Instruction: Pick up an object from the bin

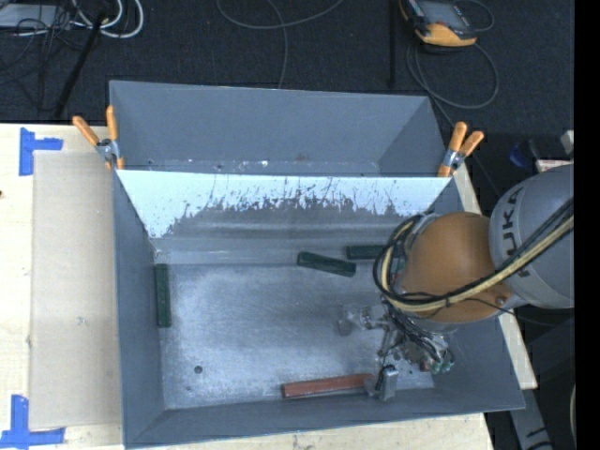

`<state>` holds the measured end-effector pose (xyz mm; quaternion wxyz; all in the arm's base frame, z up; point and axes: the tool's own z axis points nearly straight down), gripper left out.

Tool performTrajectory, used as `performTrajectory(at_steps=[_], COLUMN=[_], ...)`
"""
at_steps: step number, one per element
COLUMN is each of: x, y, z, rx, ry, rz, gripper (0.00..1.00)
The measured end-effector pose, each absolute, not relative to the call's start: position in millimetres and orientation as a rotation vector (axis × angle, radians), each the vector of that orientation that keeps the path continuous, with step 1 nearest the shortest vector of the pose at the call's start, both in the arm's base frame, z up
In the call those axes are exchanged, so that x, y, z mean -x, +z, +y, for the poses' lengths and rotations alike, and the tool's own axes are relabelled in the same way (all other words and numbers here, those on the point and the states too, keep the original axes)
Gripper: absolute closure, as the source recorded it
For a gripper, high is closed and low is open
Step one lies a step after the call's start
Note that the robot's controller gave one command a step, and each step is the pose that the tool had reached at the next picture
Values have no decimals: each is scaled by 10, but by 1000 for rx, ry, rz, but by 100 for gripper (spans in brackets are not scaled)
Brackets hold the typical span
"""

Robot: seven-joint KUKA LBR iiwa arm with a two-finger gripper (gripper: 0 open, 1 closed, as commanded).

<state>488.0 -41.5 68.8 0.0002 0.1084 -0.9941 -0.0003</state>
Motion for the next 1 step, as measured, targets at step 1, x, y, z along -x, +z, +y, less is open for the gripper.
performTrajectory(at_steps=[1], x=[-5579], y=[991], z=[-563], rx=[-388], ry=[2], rz=[-3125], gripper=[0])
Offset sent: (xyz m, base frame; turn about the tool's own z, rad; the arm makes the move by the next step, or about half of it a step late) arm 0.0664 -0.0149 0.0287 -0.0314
